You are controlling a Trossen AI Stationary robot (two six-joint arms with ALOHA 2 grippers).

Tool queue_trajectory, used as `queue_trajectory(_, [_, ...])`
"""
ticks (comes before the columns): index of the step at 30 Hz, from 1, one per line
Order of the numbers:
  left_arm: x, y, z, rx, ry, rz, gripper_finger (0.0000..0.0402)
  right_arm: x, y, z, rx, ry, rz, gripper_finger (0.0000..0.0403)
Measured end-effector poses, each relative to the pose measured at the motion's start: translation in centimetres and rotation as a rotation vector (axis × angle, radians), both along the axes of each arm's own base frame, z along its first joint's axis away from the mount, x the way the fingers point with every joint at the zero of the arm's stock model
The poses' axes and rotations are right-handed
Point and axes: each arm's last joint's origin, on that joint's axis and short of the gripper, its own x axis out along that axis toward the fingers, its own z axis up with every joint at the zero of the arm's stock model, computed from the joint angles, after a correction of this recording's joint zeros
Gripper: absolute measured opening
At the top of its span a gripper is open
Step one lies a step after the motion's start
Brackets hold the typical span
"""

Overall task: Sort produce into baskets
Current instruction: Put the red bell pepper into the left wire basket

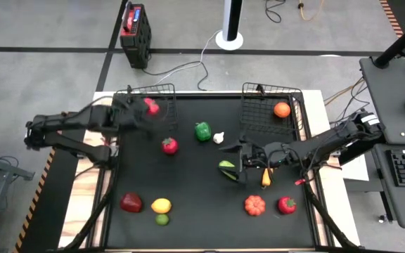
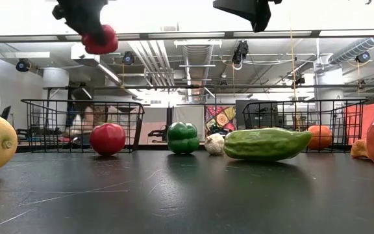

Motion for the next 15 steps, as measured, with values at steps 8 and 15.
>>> queue_trajectory(8, [-0.3, 6.5, -0.6, -0.208, 0.086, -0.165, 0.0226, 0.0, 0.0, -0.1, -0.003, 0.007, 0.000, 0.0309])
queue_trajectory(15, [-0.3, 11.3, -3.0, -0.345, 0.215, -0.317, 0.0233, 0.0, 0.0, -0.3, -0.009, 0.030, 0.000, 0.0304])
